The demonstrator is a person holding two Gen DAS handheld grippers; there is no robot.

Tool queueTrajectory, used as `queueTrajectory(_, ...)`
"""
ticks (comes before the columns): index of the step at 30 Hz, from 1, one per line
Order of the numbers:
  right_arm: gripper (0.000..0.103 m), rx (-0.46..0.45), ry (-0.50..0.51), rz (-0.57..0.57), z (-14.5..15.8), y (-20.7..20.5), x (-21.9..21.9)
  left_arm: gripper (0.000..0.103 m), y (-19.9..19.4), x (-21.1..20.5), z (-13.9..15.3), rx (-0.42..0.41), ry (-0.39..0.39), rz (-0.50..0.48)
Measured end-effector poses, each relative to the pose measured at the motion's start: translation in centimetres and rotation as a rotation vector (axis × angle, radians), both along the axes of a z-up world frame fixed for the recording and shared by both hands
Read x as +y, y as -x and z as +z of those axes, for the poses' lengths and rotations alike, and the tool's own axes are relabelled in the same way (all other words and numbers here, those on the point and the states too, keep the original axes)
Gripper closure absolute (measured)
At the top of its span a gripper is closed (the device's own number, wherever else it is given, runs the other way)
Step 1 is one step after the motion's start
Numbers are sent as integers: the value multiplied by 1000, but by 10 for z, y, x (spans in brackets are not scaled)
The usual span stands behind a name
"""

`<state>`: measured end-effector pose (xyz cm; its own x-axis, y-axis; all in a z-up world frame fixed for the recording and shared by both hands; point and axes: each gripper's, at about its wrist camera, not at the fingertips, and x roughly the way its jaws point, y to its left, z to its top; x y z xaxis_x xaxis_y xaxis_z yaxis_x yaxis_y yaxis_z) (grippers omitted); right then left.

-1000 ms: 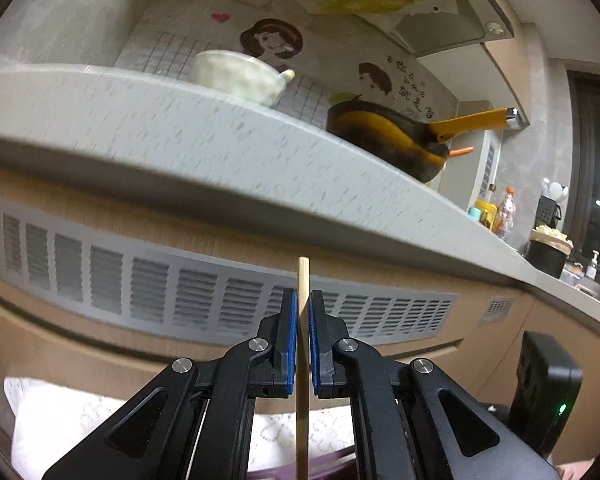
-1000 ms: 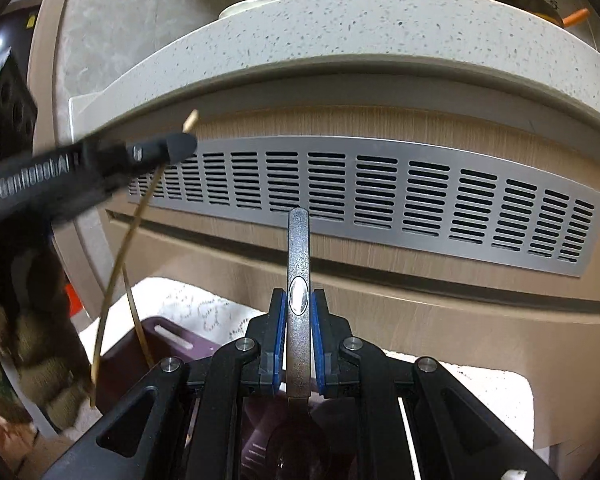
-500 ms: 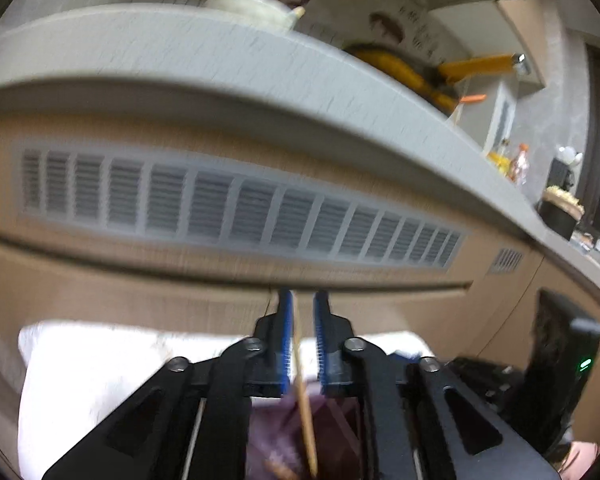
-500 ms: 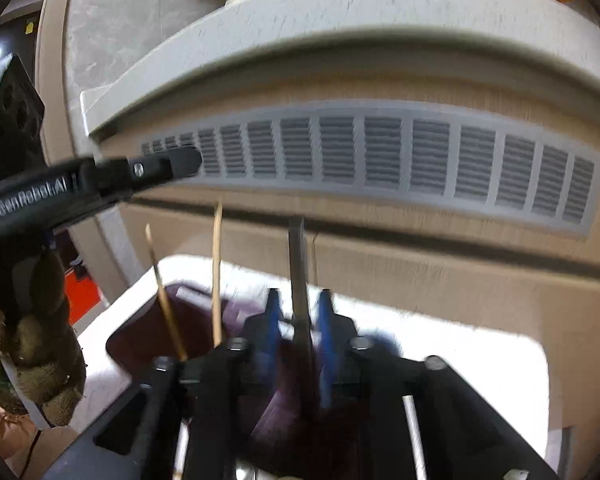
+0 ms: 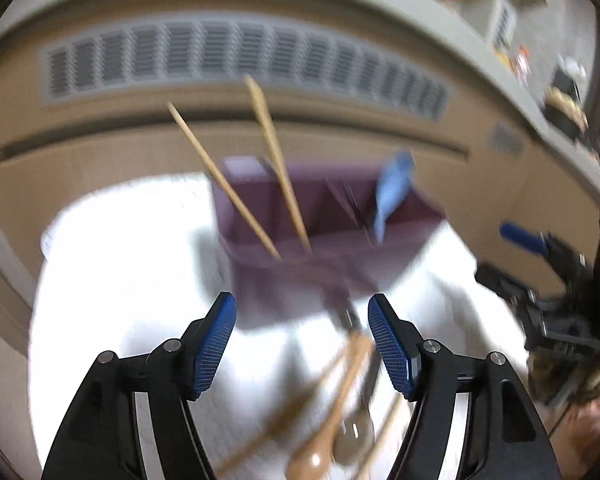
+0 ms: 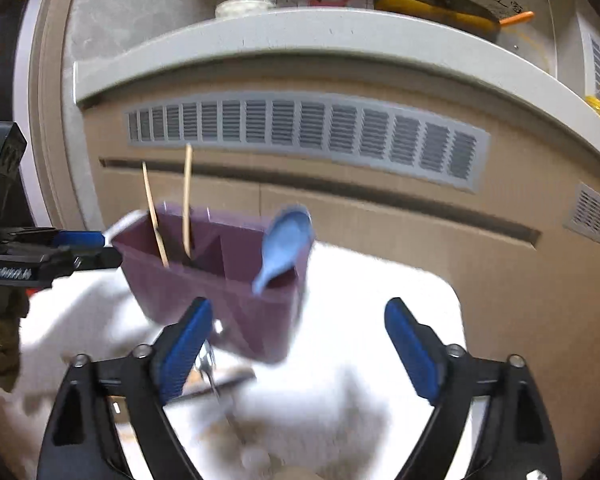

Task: Organize utensils
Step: 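Grasp the light wooden spoon with the left gripper while the right grasps the white plastic spoon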

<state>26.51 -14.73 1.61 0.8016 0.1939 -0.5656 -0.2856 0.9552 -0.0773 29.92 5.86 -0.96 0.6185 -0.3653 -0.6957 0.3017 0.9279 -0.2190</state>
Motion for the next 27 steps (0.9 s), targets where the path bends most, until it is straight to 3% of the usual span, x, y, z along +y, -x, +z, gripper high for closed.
queueTrajectory(5,16,162,4,1,-32,11,6,34,21,-8,-29,102,-19,-14)
queueTrajectory(7,29,230,-27,25,-45,19,13,34,30,-8,-31,98,-43,-3)
queueTrajectory(9,65,318,-46,85,-60,25,26,34,40,-5,-33,93,-63,0)
queueTrajectory(10,68,344,-53,100,-65,26,30,34,45,-2,-34,93,-66,-1)
queueTrajectory(17,72,442,-66,109,-86,15,57,34,56,8,-30,98,-79,-17)
queueTrajectory(19,83,420,-41,122,-85,16,62,35,57,2,-31,110,-89,-52)
queueTrajectory(20,95,418,-33,138,-84,18,64,38,59,-2,-32,116,-91,-75)
queueTrajectory(27,95,429,-89,142,-74,22,36,62,40,-37,-35,177,-130,-193)
